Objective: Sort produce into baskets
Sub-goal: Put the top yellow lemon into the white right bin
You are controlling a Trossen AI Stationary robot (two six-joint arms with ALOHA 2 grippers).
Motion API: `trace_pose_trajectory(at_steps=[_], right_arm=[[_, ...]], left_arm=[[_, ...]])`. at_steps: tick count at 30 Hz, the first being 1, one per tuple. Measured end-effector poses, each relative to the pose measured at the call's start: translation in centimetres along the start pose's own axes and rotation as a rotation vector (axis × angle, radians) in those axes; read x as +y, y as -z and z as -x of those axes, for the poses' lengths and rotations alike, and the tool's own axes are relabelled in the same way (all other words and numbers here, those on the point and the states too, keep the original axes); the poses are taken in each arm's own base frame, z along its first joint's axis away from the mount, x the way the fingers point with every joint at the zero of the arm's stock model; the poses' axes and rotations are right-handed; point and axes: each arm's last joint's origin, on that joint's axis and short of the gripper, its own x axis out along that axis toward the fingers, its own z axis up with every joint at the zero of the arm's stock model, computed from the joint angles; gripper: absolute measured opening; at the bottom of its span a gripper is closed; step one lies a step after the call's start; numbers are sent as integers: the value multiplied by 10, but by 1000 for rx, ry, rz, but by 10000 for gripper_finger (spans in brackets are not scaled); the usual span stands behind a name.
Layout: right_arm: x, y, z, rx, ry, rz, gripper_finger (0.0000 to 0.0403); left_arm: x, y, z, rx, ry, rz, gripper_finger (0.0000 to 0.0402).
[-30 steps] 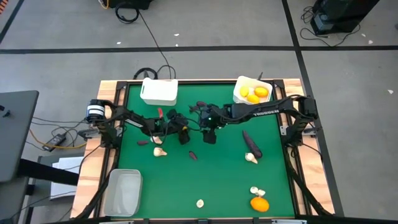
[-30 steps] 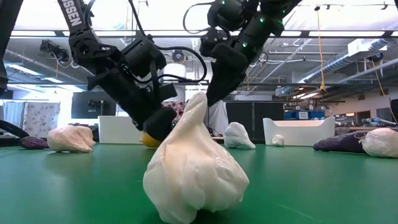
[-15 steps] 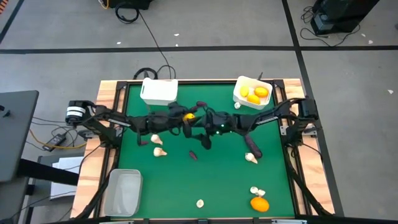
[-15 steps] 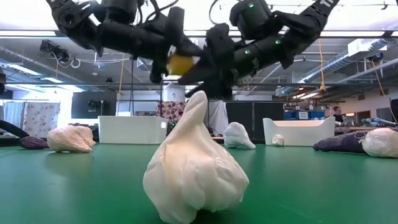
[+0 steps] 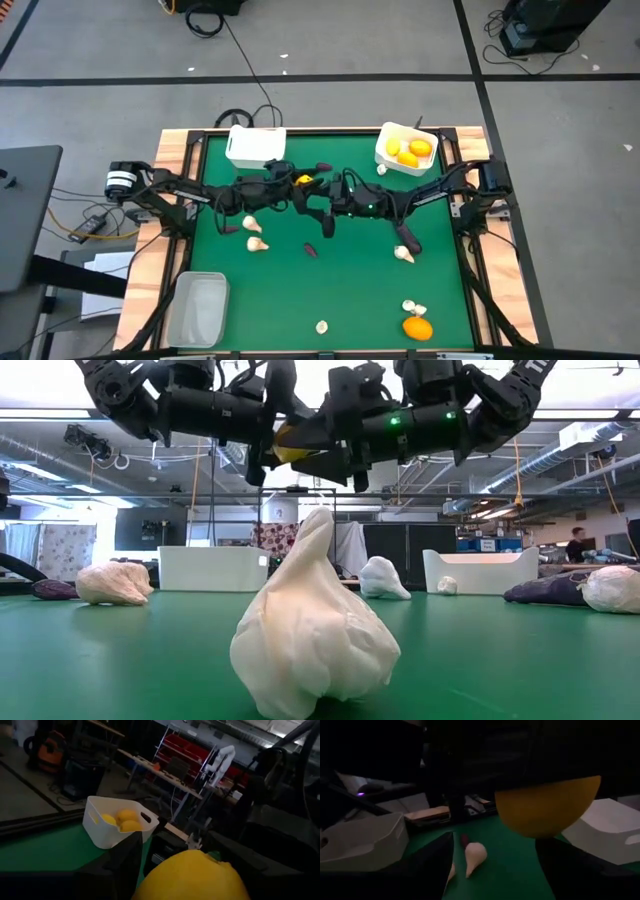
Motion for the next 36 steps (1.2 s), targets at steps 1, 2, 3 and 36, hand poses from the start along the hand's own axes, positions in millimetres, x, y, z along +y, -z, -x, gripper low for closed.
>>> trace_pose_trajectory(at_steps=[1,2,3,36], right_arm=[[0,0,0,-3,9,0,291],[-1,0,0,-7,22,0,291],[-1,-1,0,-15,37,-1,291],[-9,0,-1,9,192,-10,200]], left_arm=[[0,0,0,1,-1,9,223],[0,0,0,3,-3,16,224],[0,1,0,6,-3,18,224],[6,-15,1,-26,32,-68,324]])
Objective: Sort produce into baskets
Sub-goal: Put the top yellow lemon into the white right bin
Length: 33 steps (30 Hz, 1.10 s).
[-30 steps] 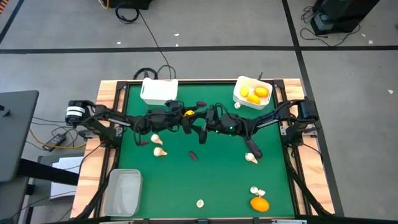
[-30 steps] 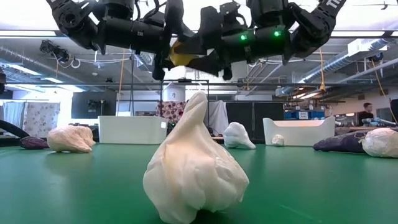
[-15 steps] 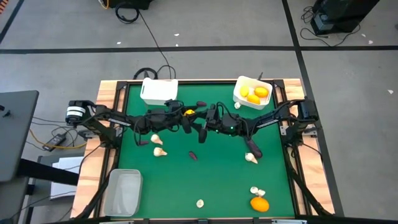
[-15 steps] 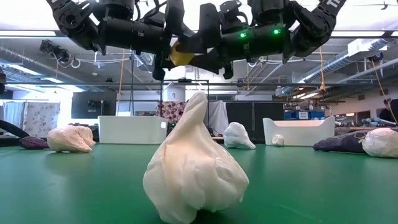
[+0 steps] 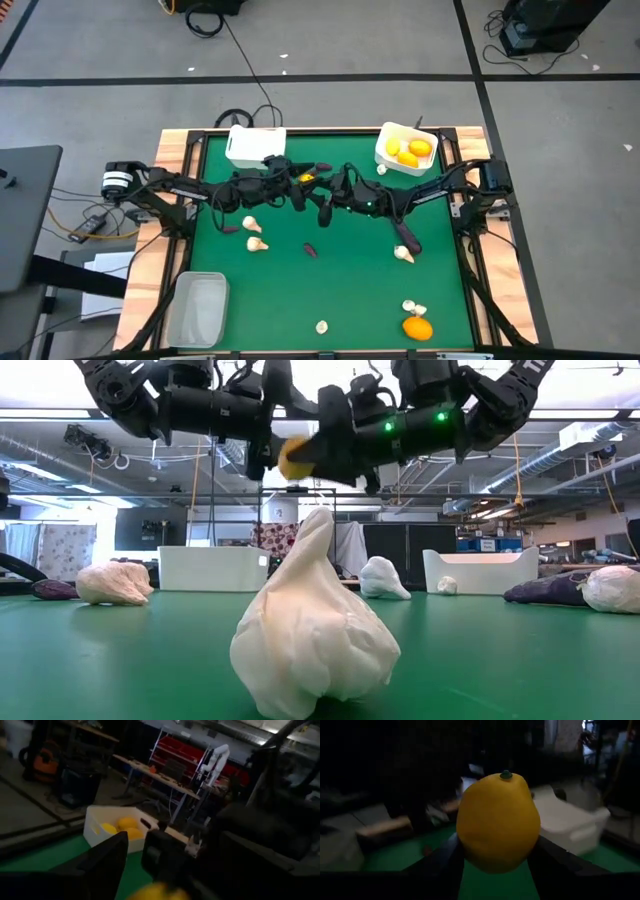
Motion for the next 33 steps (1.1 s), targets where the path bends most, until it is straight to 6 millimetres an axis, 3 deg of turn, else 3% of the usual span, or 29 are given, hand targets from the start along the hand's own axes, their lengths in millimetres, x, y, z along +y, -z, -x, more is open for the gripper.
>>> trace_pose_trajectory(at_steps=[5,9,14,21,27,33], right_arm=[[-17,14,0,188,82,11,200],[-35,10,10,347,170,22,201],[-64,-9,39,503,389,82,201],[-109,-38,81,583,751,128,201],[-152,-32,96,710,902,66,213],[-185,-27,105,755,969,31,273]], left_arm=[[-2,-15,9,46,80,-103,337],[-1,-19,24,194,44,-206,330],[-3,-5,35,359,-9,-258,314],[-15,19,37,448,16,-291,285],[-19,27,38,478,28,-293,262],[-19,27,38,478,25,-283,253]])
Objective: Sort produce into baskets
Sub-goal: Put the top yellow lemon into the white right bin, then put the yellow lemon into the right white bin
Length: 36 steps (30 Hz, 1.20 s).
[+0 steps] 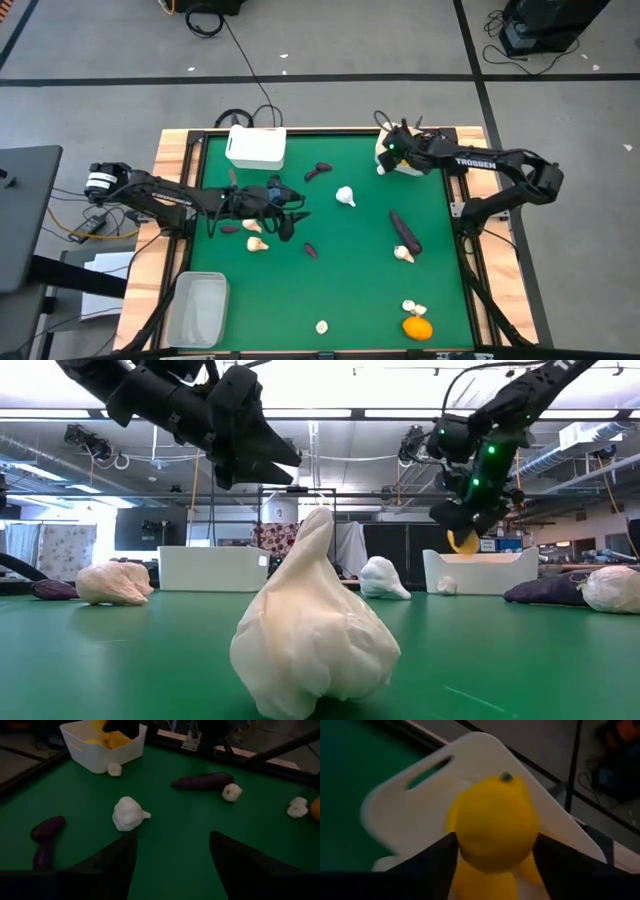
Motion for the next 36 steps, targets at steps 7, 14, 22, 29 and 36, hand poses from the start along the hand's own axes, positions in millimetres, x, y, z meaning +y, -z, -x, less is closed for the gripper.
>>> trace_pose_trajectory(at_steps=[7,14,22,29,36], right_arm=[[-8,-3,3,7,-69,-21,342],[10,6,46,35,-503,24,345],[38,59,86,483,-765,186,318],[48,108,127,714,-645,255,300],[57,152,166,802,-606,240,299]], left_arm=[[1,3,0,28,-8,-17,252],[0,0,0,4,8,-141,252],[8,-7,-3,-17,184,-206,252],[26,-29,-5,-124,266,-233,252],[33,-63,-5,-220,263,-240,252]])
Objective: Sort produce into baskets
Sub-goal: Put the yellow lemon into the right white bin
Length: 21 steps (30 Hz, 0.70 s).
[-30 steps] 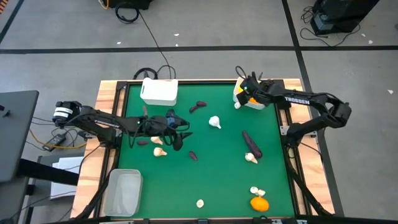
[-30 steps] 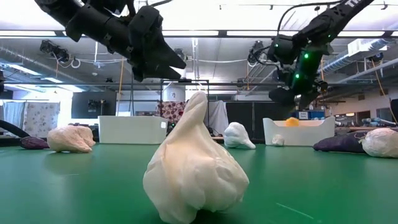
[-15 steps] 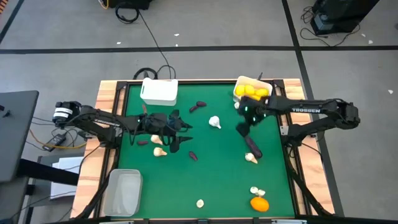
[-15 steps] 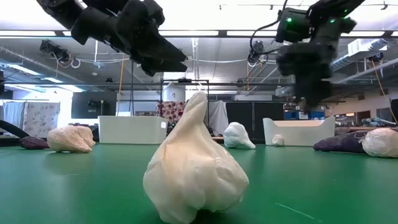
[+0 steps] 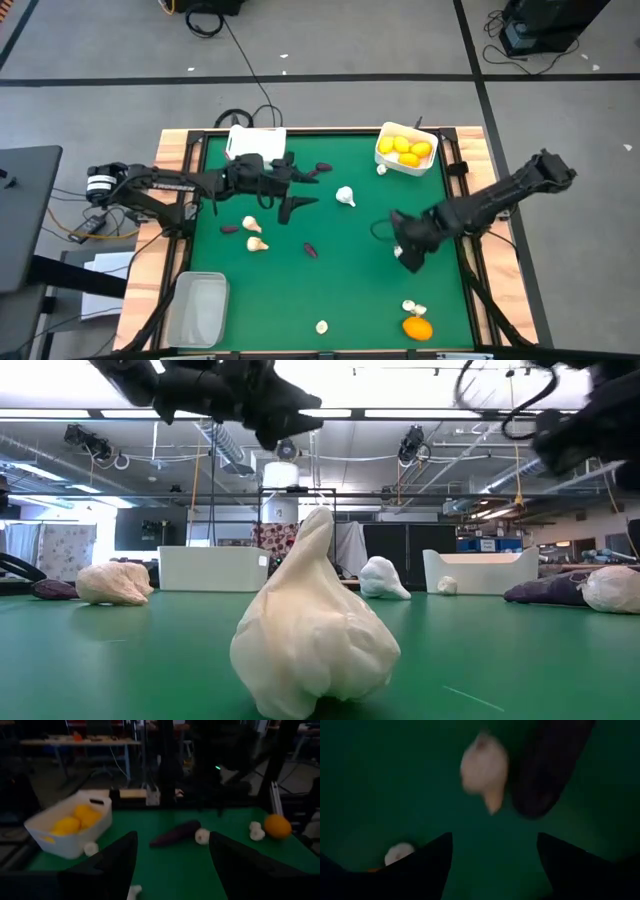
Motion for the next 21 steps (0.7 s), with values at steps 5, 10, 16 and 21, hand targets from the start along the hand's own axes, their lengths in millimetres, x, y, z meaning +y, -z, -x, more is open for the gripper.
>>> trace_pose_trajectory(at_steps=[5,10,16,21], right_arm=[[28,35,-8,4,-143,41,299],[55,70,-19,-79,-307,168,299],[67,100,-49,27,-273,162,290],[78,110,-56,33,-282,142,282]], left_arm=[[2,-16,-2,-43,-8,-47,252],[4,-23,-2,-64,-13,-53,252],[4,-25,-2,-73,-21,-106,253],[5,-25,-2,-73,-37,-104,253]])
